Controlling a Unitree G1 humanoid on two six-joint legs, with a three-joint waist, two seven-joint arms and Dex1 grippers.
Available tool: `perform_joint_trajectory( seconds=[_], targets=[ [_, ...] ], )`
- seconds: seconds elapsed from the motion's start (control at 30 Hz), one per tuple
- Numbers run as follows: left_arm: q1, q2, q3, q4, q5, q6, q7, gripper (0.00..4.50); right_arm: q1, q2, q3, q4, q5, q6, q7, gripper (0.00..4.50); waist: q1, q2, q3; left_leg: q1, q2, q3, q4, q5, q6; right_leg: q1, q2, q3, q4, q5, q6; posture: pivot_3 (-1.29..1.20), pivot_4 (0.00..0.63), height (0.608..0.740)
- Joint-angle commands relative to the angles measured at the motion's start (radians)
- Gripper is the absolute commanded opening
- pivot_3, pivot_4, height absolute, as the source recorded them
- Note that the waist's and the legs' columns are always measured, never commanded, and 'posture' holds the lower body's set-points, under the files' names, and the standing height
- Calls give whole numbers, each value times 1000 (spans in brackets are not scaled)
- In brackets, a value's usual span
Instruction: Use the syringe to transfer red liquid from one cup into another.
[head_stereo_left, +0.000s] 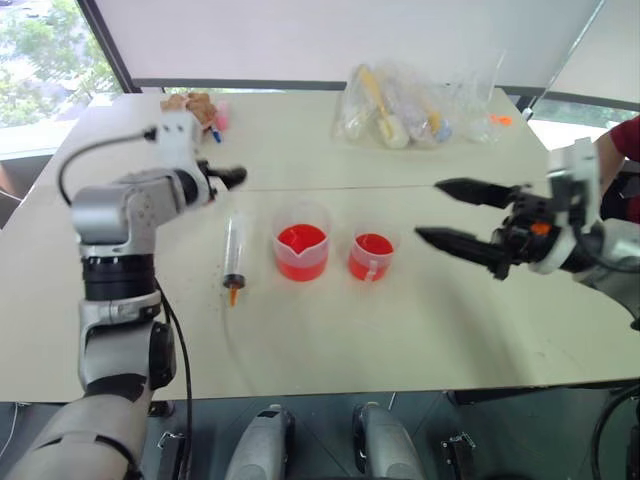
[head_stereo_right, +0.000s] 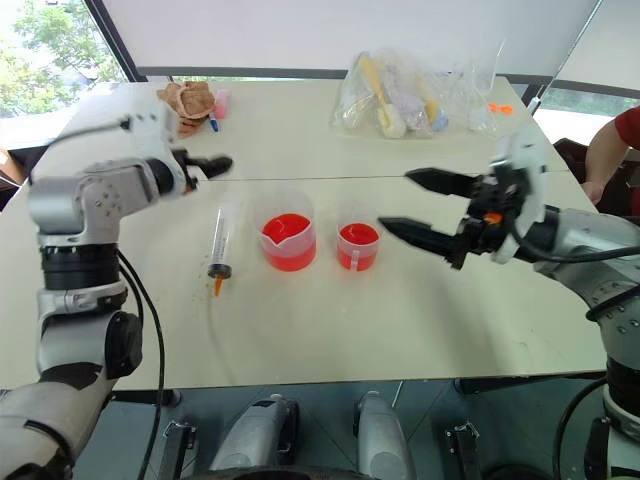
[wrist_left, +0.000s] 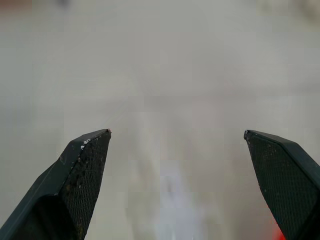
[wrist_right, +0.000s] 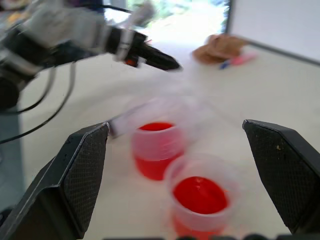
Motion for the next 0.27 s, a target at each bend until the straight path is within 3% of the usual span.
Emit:
perform_joint_trajectory(
  seconds=[0.03, 0.27],
  targets=[
    [97, 69, 52, -108, -20, -162, -105, 4483, 41, 19, -102, 12, -33, -54, -44, 4500, -4, 1, -1, 0, 0, 0, -1, 0, 0, 0, 0, 0, 0, 0, 0, 0, 150, 740],
    [320, 130, 105, -226, -60, -308, -217, 4483, 155, 63, -154, 42, -129, -129, -91, 4500, -1, 1, -1, 0, 0, 0, 1, -3, 7, 1, 1, 0, 0, 0, 0, 0, 150, 740]
  ],
)
